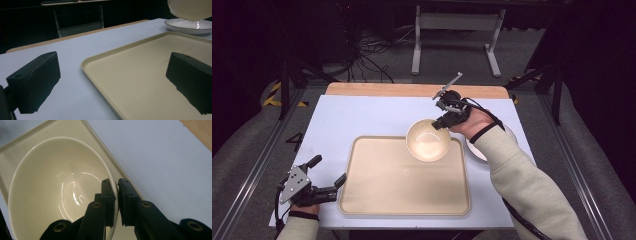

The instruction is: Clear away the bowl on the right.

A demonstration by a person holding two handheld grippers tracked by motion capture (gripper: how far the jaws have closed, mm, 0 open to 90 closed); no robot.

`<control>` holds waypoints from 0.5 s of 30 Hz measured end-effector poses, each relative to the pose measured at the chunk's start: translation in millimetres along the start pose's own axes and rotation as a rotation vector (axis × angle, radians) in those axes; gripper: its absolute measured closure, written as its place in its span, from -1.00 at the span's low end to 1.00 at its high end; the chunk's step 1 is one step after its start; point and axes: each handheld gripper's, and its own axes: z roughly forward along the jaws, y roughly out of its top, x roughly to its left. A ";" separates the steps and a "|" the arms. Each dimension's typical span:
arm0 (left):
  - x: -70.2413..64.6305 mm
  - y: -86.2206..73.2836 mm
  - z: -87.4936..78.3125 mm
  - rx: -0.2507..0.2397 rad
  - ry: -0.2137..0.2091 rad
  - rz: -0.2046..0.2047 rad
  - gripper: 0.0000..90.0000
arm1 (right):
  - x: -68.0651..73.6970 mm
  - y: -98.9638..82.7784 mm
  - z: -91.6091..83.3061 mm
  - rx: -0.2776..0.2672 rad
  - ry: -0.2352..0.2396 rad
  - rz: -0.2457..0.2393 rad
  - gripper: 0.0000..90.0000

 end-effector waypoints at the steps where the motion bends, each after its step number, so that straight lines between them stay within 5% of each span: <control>1: 0.0 0.0 0.0 0.001 0.001 -0.001 -1.00 | 1.9 1.4 0.9 0.002 0.000 -0.007 0.85; 15: -0.3 0.0 0.2 0.002 0.001 0.001 -1.00 | 33.7 24.3 17.0 0.019 0.045 -0.078 0.84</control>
